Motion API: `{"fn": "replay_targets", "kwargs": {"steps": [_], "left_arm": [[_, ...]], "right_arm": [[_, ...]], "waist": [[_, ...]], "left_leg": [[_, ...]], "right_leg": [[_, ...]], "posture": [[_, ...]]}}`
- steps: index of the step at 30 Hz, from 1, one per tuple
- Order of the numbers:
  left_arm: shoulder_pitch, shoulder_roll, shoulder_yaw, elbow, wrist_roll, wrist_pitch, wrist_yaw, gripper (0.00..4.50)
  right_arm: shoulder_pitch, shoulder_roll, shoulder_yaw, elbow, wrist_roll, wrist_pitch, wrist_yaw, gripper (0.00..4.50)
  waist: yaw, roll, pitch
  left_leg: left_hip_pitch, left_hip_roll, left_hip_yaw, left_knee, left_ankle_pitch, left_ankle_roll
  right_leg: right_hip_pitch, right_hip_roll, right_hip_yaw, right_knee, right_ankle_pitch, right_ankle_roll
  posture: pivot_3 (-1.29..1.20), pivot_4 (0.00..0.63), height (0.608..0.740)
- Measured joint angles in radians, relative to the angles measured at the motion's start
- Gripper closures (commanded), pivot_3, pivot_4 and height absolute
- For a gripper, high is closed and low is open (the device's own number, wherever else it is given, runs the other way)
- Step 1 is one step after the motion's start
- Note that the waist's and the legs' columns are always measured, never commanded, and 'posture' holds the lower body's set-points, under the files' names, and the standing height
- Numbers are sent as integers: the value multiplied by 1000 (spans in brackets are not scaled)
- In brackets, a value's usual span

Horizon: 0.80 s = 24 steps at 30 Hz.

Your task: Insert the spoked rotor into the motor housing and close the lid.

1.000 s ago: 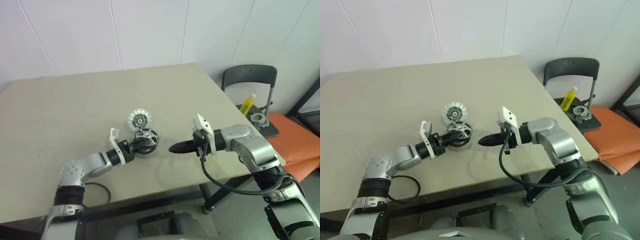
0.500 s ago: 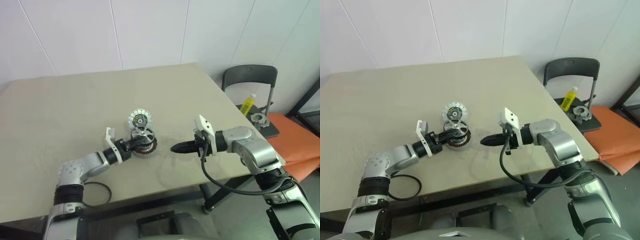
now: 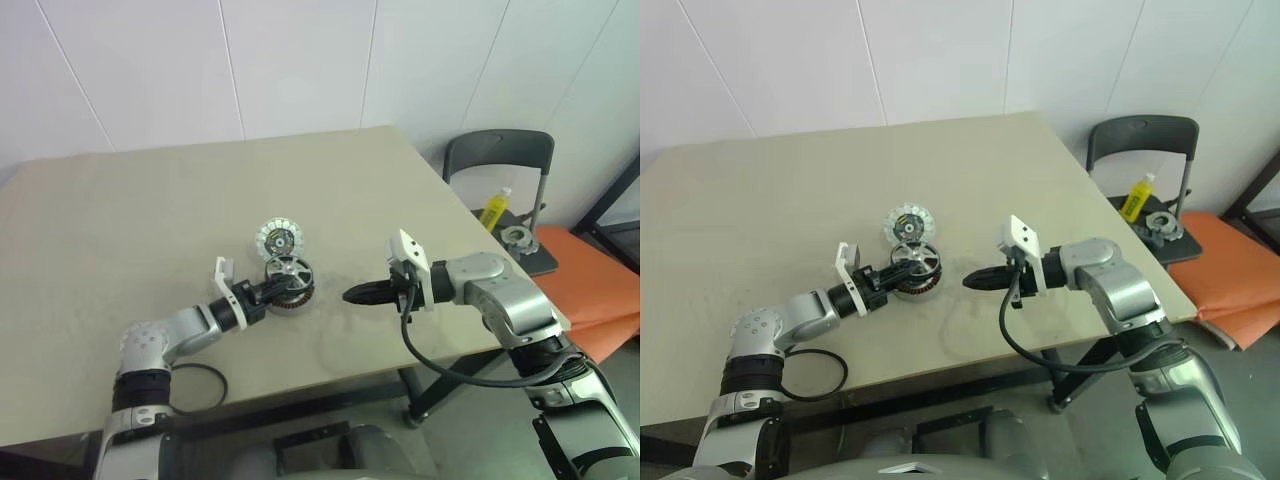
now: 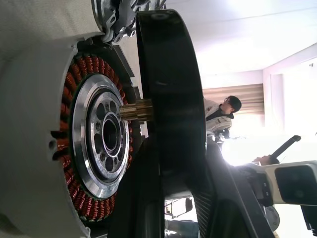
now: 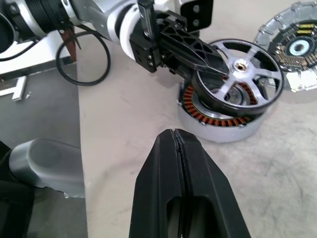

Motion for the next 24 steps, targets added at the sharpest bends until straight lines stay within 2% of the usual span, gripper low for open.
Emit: {"fn": "replay_targets", "kwargs": {"steps": [24], "left_arm": [[-4, -6, 19, -6, 50, 24, -5, 4059]], "right_arm": [[-1, 2, 0, 100, -66, -46, -37, 4500]], "waist": [[-1, 0, 0]], "left_leg": [[1, 0, 0, -1, 0, 0]], "right_leg": [[0, 0, 0, 0, 0, 0]], "posture": [[0, 0, 740]]}}
